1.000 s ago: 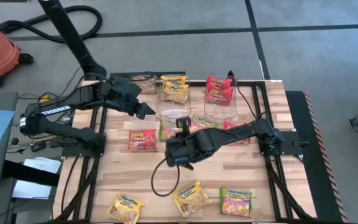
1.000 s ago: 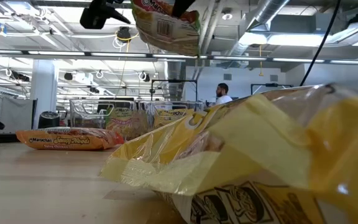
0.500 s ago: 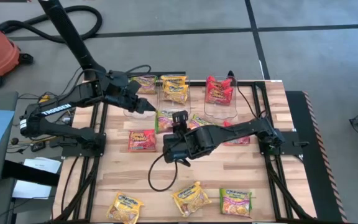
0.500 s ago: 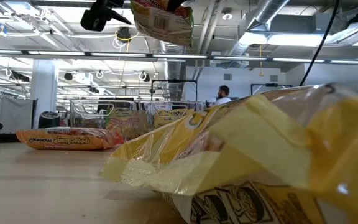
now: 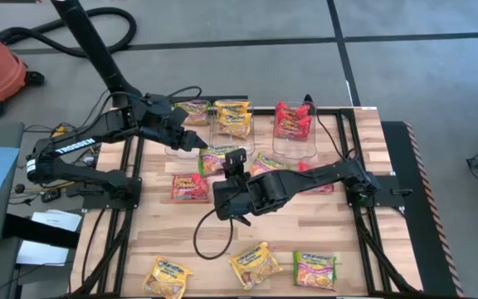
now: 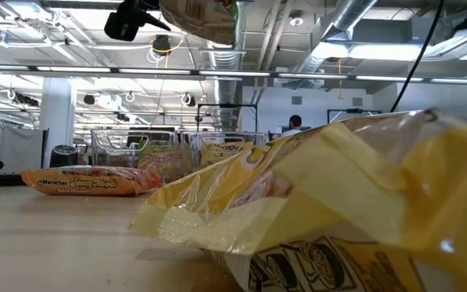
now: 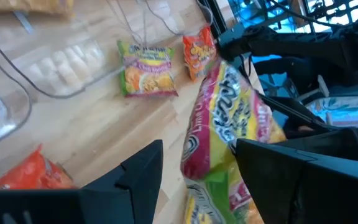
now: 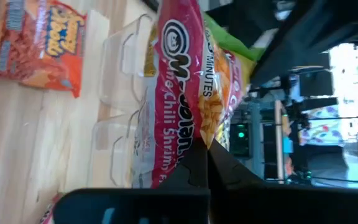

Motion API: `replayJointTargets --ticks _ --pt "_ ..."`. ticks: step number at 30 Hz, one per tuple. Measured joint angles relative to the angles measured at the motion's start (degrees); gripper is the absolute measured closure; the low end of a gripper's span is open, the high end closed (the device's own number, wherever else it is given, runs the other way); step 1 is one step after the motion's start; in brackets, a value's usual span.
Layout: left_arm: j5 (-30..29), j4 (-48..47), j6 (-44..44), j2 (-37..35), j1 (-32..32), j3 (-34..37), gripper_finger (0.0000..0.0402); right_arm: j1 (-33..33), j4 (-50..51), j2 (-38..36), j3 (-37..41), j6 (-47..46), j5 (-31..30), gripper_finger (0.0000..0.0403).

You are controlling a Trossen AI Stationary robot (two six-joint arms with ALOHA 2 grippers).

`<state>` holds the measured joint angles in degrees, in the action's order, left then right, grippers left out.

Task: Sort Maruchan noodles
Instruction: Put the green noodle pack into the left transparent bin

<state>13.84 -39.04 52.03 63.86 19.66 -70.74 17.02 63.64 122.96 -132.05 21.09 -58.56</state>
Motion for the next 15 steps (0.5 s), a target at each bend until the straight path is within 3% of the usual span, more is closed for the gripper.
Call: replayJointTargets --ticks 6,15 --pt "1.2 -0.5 1.9 0.0 0.0 0.0 0.0211 0.2 -2.4 0.0 0.0 1.6 -0.5 0.0402" --pt "7.8 -0.7 0.9 0.0 -0.5 0.0 0.0211 -1.3 -8.1 0.0 0.0 7.5 -0.1 0.0402"
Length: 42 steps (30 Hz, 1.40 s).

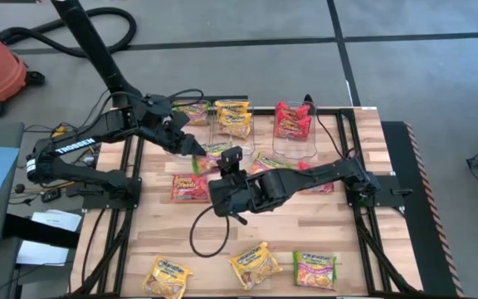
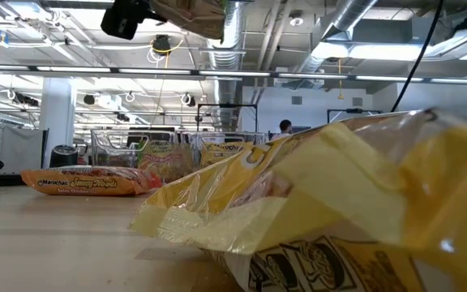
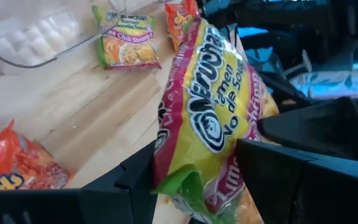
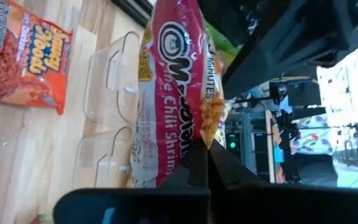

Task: Sort Maruchan noodles
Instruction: Put the green noodle pack into the left transparent bin

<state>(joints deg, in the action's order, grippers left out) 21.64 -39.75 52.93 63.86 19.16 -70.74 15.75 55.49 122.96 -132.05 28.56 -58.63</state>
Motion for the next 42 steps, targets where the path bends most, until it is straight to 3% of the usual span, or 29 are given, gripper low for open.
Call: replayJointTargets --ticks 5,15,22,29,34,42 --pt "0.2 0.0 -4.9 0.0 0.0 0.0 0.0229 0.0 -1.5 0.0 0.0 3.9 0.2 0.0402" --pt "0.7 0.5 -13.1 0.0 0.0 0.0 0.034 -0.2 -0.3 0.0 0.0 3.0 4.0 0.0395" --pt "0.4 0.5 -20.3 0.0 0.0 0.0 0.0349 -0.2 -0.2 0.0 0.0 2.7 3.8 0.0375" --pt "-2.6 0.2 -26.6 0.0 -0.1 0.0 0.0351 -0.5 0.2 0.0 0.0 -1.1 2.9 0.0328" --pt "-6.1 -0.6 -30.6 0.0 -0.1 0.0 0.0374 -0.5 1.5 -1.2 0.0 -1.2 2.3 0.0304" --pt "-10.6 -1.2 -35.8 -0.1 0.8 0.0 0.0398 -1.6 7.4 -5.7 0.0 -5.1 -0.6 0.0299"
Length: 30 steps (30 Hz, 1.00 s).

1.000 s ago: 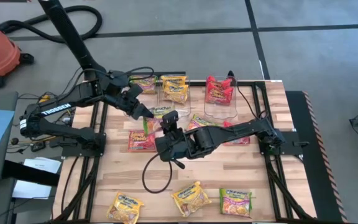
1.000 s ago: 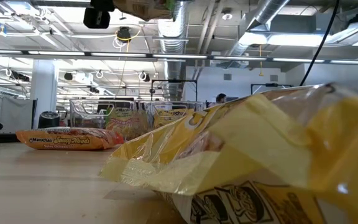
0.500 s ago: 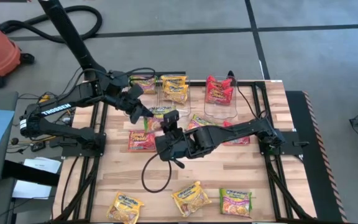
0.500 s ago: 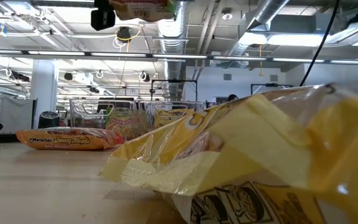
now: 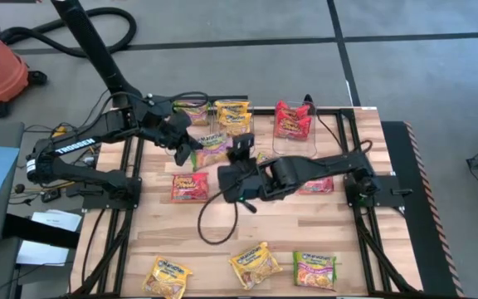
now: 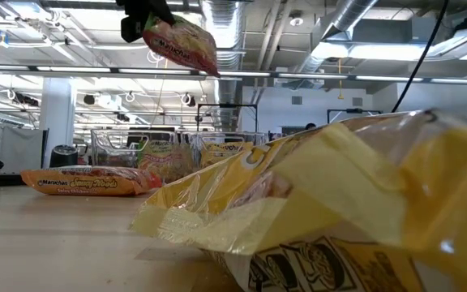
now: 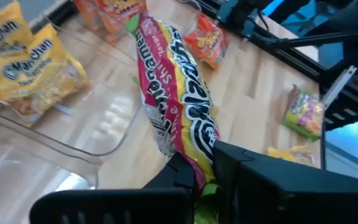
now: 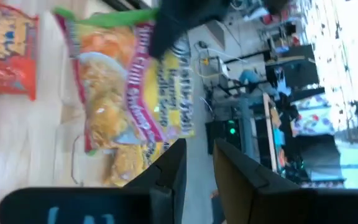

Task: Sort Maruchan noodles
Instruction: Put the green noodle pack into the left transparent bin

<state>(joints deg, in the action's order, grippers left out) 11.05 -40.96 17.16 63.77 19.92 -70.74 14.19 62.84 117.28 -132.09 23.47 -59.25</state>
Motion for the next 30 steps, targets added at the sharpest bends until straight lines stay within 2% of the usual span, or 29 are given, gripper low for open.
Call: replayJointTargets --ticks 5,10,14,17,23,28,30 --pt "-4.2 -0.7 -5.1 0.0 0.1 0.0 0.04 -1.2 6.7 -3.6 0.0 -4.9 -0.3 0.03" --pt "-13.2 -3.6 -15.0 0.0 0.6 0.0 0.0401 -2.2 12.1 -7.6 0.0 -9.1 -0.3 0.03" --pt "-18.6 -4.6 -21.3 0.0 3.1 0.0 0.0401 -2.8 14.9 -10.8 0.0 -12.1 -0.2 0.03" --pt "-20.3 -4.6 -24.6 0.0 6.6 0.0 0.0401 -2.8 17.8 -13.1 0.0 -14.3 0.4 0.03" --pt "-18.5 -1.5 -29.8 0.0 15.3 1.9 0.0401 -2.6 22.2 -16.1 0.0 -19.9 0.7 0.03" --pt "-9.6 2.6 -33.5 0.1 22.1 5.6 0.0401 -2.6 25.9 -17.1 0.0 -24.2 0.8 0.03" --pt "-8.4 5.2 -34.8 0.1 23.7 7.6 0.0401 -2.6 27.2 -17.0 0.0 -25.2 0.8 0.03"
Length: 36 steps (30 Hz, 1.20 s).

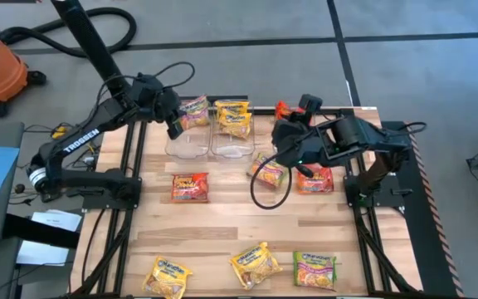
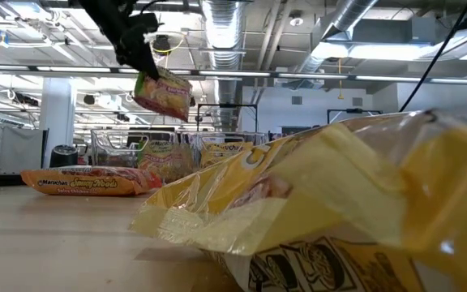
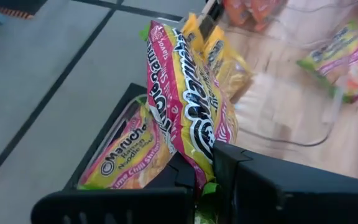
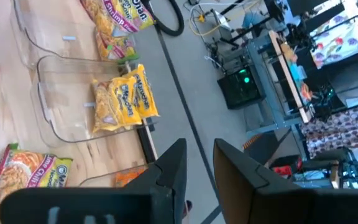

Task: Sort Maruchan noodles
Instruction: Put the green noodle pack into the left transparent bin

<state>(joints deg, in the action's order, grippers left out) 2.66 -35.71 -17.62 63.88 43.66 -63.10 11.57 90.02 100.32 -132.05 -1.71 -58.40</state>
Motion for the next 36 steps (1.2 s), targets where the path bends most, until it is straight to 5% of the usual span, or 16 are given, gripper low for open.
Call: replayJointTargets --ticks 6,14,26,36 --pt "0.1 6.9 -3.4 0.0 5.4 5.8 0.0401 0.0 0.0 0.2 0.2 0.0 0.9 0.03" --pt "7.8 10.5 -6.9 6.3 9.9 9.0 0.0401 -0.6 0.0 0.2 0.2 -0.2 3.0 0.03" --pt "7.2 16.8 -11.7 19.6 10.8 9.0 0.0395 -0.9 0.0 0.2 0.2 -1.8 3.2 0.03" --pt "1.8 18.8 -14.2 21.5 10.8 9.0 0.0393 -0.9 0.0 0.2 0.2 -1.9 3.2 0.03"
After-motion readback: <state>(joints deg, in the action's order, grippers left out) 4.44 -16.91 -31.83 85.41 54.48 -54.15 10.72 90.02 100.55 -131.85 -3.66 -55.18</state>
